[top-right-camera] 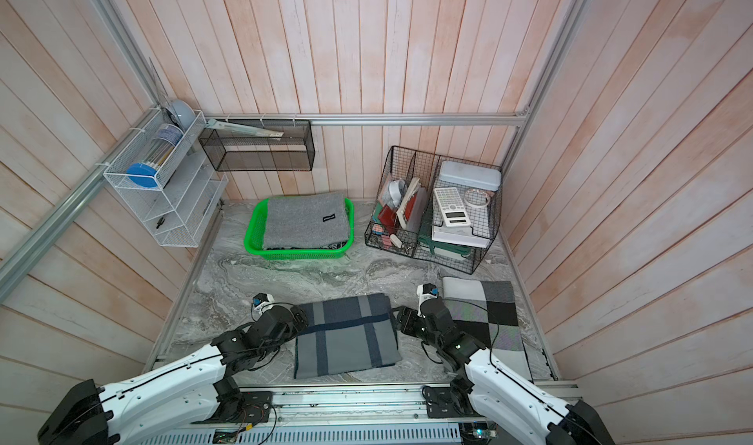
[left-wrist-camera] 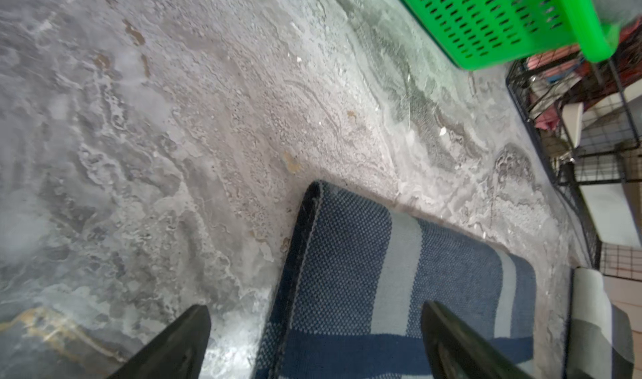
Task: Put the folded scarf in the basket
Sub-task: Move the scarf to the center of the board, then pick up the scarf at the center of the board.
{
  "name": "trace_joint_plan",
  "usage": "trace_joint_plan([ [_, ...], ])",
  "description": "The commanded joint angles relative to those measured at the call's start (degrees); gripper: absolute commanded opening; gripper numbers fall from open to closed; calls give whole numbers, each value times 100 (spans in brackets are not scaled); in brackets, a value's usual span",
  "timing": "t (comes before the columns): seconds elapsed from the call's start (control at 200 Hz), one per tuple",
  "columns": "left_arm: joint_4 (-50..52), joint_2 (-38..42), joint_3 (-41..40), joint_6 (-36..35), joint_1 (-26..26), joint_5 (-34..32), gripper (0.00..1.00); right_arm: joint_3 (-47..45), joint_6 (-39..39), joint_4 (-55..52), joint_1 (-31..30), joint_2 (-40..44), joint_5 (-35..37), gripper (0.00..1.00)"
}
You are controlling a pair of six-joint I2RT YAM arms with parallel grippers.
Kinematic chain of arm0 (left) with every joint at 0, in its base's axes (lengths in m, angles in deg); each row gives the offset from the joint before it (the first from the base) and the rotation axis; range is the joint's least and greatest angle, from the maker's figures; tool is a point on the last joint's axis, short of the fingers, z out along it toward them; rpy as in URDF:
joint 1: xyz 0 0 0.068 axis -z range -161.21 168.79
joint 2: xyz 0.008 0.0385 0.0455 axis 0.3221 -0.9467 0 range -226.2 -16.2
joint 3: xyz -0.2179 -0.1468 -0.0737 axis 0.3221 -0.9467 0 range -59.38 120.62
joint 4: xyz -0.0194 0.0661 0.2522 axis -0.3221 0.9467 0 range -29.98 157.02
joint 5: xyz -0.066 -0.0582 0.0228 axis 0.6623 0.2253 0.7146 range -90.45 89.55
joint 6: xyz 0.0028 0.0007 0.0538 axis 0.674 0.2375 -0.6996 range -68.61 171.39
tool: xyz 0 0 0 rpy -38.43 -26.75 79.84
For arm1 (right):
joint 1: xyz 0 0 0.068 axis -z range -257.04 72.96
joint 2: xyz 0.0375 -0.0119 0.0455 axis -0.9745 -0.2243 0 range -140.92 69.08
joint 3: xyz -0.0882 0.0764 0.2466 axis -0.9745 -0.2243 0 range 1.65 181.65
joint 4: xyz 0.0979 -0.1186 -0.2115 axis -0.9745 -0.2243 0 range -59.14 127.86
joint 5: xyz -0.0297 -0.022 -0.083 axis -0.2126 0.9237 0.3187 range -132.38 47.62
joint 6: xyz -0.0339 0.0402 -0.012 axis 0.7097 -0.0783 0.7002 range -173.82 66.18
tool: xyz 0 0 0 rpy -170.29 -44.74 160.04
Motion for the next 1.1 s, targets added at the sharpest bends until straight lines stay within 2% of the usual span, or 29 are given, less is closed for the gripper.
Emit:
trace_joint_plan([
  [0.0,-208,-124,-67,-211,-11,179,100,350,411,486,135,-511,-505,74],
  [0.315,-557,-177,-377,-71,-3,238,100,852,680,344,179,-1777,-587,72],
  [0.595,-721,-411,-427,-52,-3,160,94,1236,1087,105,180,-2529,-903,68],
  [0.845,-1223,-963,-489,35,-5,318,85,1241,997,397,162,-2934,-1211,65],
  [1.015,-1771,-1236,-563,104,-3,463,74,1272,978,571,101,-3189,-1291,64],
  [1.095,-2013,-1362,-597,132,-5,542,73,1325,978,628,59,-3321,-1332,63],
])
